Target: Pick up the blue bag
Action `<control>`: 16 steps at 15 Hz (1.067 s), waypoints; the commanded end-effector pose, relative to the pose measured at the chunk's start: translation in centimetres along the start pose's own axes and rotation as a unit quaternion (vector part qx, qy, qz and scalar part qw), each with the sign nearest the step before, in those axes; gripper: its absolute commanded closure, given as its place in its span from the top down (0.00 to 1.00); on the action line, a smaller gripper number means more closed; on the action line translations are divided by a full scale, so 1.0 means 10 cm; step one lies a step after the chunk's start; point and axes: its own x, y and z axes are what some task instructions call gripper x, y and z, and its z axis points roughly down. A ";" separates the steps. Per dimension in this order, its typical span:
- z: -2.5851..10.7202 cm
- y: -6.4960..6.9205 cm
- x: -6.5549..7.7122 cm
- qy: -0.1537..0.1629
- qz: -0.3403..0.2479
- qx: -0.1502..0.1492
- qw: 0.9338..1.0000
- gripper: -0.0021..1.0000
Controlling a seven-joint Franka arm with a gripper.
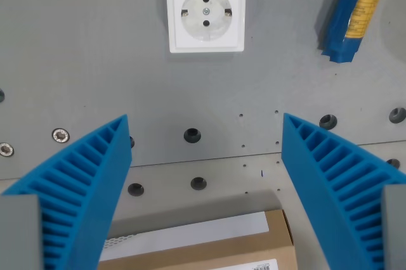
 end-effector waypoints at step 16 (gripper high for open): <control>0.24 0.28 0.11 0.028 0.030 0.003 0.999 1.00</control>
